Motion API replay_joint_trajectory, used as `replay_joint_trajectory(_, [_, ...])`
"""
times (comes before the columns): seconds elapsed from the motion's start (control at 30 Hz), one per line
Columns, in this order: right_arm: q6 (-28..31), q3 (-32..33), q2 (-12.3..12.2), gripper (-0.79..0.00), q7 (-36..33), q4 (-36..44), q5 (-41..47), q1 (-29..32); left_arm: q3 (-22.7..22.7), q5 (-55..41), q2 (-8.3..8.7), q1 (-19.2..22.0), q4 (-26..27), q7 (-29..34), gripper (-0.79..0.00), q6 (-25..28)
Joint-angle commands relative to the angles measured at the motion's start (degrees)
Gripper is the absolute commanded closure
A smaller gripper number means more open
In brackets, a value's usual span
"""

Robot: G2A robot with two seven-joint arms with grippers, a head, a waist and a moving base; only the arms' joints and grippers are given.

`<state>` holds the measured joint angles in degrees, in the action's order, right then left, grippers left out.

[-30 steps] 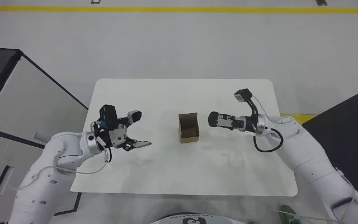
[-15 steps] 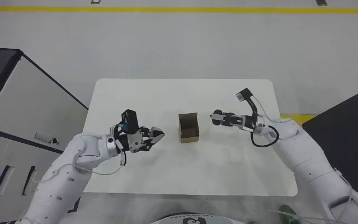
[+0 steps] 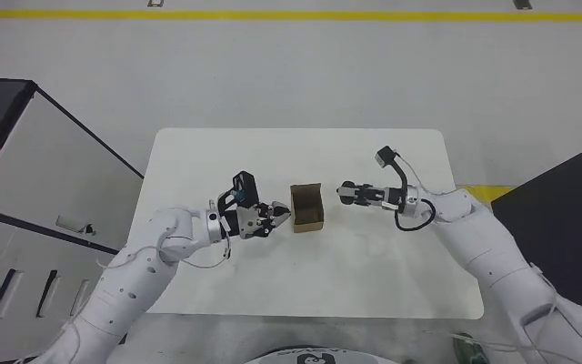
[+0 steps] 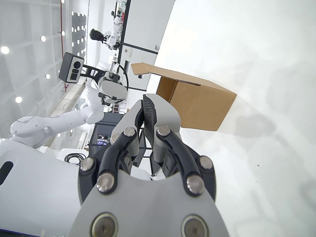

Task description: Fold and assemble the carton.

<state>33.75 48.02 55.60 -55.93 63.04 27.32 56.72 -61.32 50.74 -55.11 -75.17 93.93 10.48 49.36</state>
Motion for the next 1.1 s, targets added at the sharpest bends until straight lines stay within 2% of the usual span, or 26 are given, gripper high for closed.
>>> replay_joint_trajectory(0.0, [0.0,0.0,0.0,0.000,0.0,0.0,0.0,0.0,0.0,0.0,0.00,0.0,0.0,0.0,0.000,0.0])
replay_joint_trajectory(0.07, [-0.2,0.0,0.0,0.000,0.4,0.0,-0.3,0.1,0.1,-0.6,-0.10,-0.2,-0.2,-0.8,0.000,-0.3])
replay_joint_trajectory(0.13, [-1.9,-0.2,0.0,0.000,3.2,0.3,-4.5,0.3,0.9,-0.8,-0.46,0.3,-1.8,-1.8,0.000,-1.5])
replay_joint_trajectory(0.4, [-2.7,-2.0,1.3,0.000,5.7,0.5,-7.1,1.3,8.5,3.7,-3.62,5.8,-10.4,-11.9,0.000,-3.5])
replay_joint_trajectory(0.67, [-1.0,-3.2,2.8,0.000,7.0,-1.5,-7.3,0.7,12.7,6.3,-6.06,10.4,-18.4,-16.5,0.000,-5.4])
replay_joint_trajectory(1.07, [-0.6,-5.2,5.1,0.000,6.9,-4.2,-8.1,-1.6,15.3,7.5,-8.11,13.5,-23.4,-18.7,0.000,-4.6])
